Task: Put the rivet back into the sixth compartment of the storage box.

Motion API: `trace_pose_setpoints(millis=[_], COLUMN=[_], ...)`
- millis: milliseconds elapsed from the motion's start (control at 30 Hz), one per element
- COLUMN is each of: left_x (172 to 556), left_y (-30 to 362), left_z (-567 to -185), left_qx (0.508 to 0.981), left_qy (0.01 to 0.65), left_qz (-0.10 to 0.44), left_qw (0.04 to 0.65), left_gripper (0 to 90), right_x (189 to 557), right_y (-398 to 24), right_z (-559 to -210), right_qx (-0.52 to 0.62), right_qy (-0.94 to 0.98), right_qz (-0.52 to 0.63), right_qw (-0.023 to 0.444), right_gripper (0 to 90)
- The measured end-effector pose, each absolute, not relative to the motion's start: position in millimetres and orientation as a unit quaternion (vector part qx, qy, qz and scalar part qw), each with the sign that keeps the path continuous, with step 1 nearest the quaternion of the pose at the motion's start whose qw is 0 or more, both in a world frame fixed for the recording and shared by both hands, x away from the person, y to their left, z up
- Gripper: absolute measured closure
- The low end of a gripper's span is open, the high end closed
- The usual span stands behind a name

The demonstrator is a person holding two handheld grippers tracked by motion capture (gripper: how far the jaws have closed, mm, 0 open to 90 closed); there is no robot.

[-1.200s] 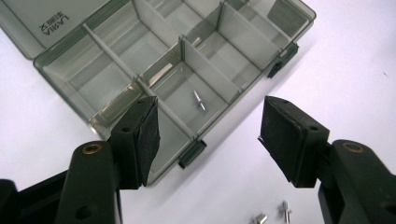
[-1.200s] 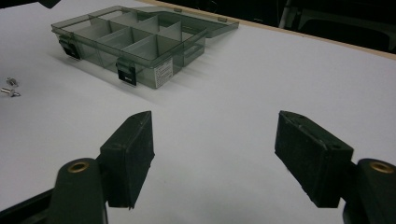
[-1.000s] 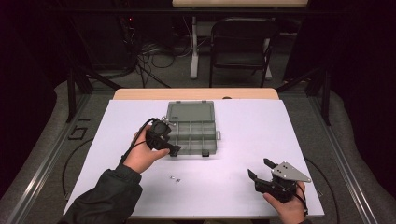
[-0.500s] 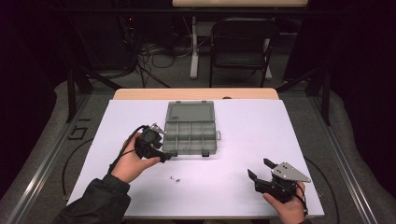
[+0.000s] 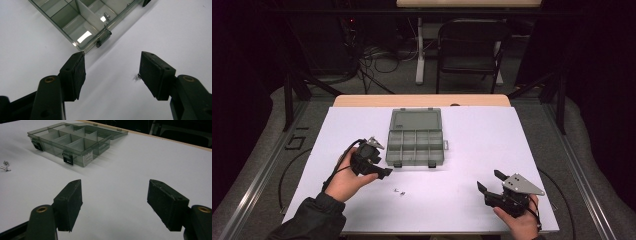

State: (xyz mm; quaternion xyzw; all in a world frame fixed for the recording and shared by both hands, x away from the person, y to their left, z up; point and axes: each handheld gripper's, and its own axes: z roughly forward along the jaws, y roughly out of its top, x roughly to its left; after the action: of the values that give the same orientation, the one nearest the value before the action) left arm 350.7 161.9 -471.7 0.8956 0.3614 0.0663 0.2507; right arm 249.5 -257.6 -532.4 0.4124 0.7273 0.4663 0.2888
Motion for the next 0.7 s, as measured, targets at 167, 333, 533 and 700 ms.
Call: trace_pose_setpoints(millis=[167, 333, 533, 700], left_x=[347, 345, 346, 346], left_y=[162, 161, 159, 156], left_z=[-476, -483, -494, -500], left_qx=[0.899, 0.901, 0.906, 0.908], left_qy=[0.355, 0.351, 0.348, 0.345], left_qz=[0.066, 0.064, 0.049, 0.042], left_qw=[0.249, 0.246, 0.235, 0.233], left_gripper=[38.4, 38.5, 38.5, 39.3], right_x=[250, 249, 249, 249], right_y=[-258, -257, -257, -257], right_z=[-532, -532, -532, -532], right_qx=[0.412, 0.412, 0.412, 0.412], right_qy=[0.727, 0.728, 0.728, 0.727], right_qz=[0.467, 0.466, 0.466, 0.466], right_qw=[0.289, 0.289, 0.289, 0.289], right_gripper=[27.9, 27.9, 27.9, 27.8])
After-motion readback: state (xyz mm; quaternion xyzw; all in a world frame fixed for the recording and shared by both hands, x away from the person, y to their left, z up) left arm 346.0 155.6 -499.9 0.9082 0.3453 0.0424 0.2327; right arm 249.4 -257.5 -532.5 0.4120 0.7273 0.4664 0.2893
